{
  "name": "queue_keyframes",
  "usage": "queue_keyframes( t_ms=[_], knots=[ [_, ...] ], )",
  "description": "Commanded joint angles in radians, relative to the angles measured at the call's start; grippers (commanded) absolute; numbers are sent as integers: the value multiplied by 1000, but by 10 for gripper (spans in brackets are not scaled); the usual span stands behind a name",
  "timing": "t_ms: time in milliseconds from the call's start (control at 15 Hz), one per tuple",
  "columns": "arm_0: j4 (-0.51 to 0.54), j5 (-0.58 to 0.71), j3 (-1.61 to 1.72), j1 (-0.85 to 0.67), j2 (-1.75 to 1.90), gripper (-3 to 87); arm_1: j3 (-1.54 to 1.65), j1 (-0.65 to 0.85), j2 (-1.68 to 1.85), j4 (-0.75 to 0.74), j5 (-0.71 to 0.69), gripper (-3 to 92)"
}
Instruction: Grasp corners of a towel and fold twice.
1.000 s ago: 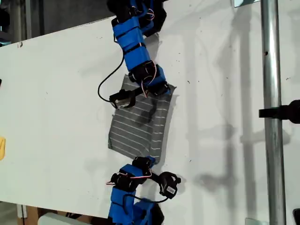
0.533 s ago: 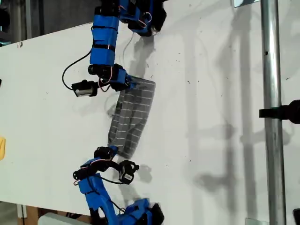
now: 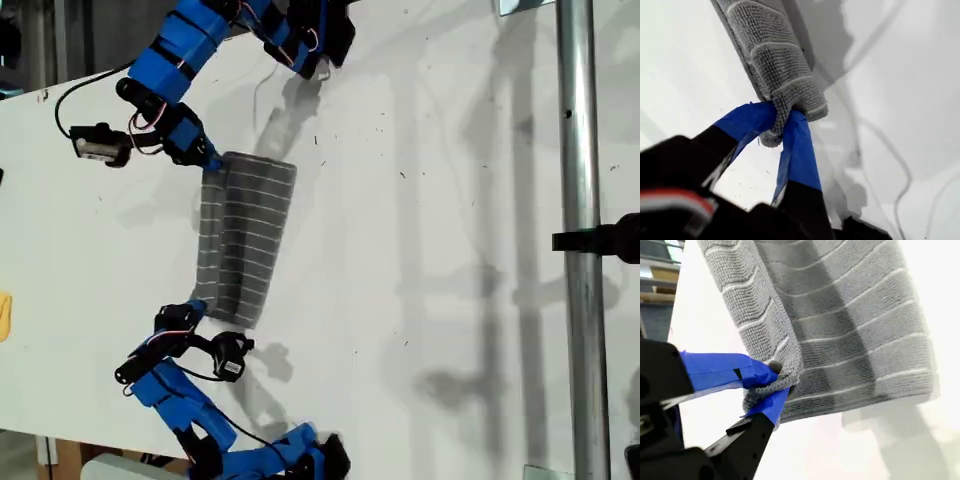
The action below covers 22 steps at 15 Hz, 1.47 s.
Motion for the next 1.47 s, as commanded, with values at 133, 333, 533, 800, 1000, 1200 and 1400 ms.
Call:
queue_keyframes(
  t_ms=[133,333,533,800,1000,1200,1400],
  knots=[
    [14,-77,106,51,5,-27,186,-253,0,-167,170,-2],
    [17,-118,104,92,-138,-27,321,-299,-87,-298,241,-2],
    [-6,-143,72,86,-252,-27,410,-249,-176,-402,230,-2],
    [-35,-144,64,31,-337,-26,420,-196,-295,-465,206,-2],
    [106,-153,57,26,-213,175,390,-178,-146,-302,206,27],
    [138,-183,330,29,224,284,385,-72,160,77,245,432],
    [91,-261,696,2,650,264,451,-41,397,132,324,424]
  ],
)
